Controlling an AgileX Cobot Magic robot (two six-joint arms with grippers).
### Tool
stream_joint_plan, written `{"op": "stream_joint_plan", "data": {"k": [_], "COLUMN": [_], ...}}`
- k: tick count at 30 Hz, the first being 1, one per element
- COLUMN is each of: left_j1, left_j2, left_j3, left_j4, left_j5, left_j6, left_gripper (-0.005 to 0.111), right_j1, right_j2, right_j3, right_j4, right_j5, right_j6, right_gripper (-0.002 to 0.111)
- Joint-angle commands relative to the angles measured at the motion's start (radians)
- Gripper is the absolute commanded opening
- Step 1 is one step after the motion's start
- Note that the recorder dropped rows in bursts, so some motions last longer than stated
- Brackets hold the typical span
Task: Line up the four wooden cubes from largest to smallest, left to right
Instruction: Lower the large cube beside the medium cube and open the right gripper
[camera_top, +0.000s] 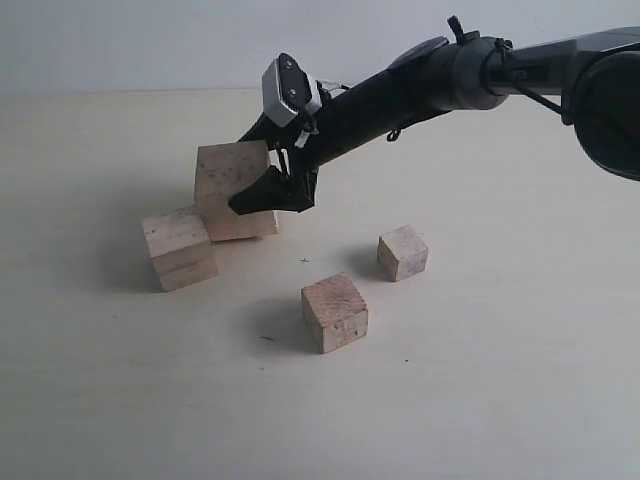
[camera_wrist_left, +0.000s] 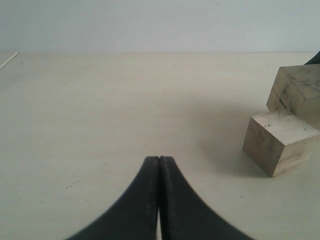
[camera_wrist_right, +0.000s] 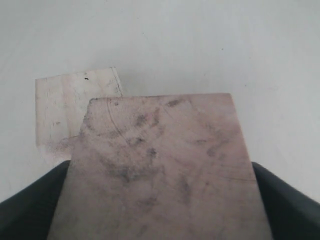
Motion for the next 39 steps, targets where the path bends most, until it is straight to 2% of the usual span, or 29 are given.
{"op": "stream_joint_plan", "data": {"k": [1, 16, 39], "left_j1": [-0.005, -0.005, -0.005], "left_j2": [-0.006, -0.006, -0.006], "left_j3": [0.003, 0.003, 0.003], "left_j4": [0.002, 0.002, 0.002], "left_j5": [-0.010, -0.010, -0.010], "left_j6": [-0.007, -0.007, -0.007], "left_gripper": [0.000, 0.000, 0.000], "right_j1": [-0.004, -0.004, 0.003], "right_j2": [-0.005, -0.005, 0.054], "right_j3": [-0.007, -0.007, -0.007], "right_j4": [0.046, 0.048, 0.118], "right_j5": [0.006, -0.044, -0.001], "right_j6": [-0.012, -0.012, 0.003], "right_gripper": [0.000, 0.000, 0.000]}}
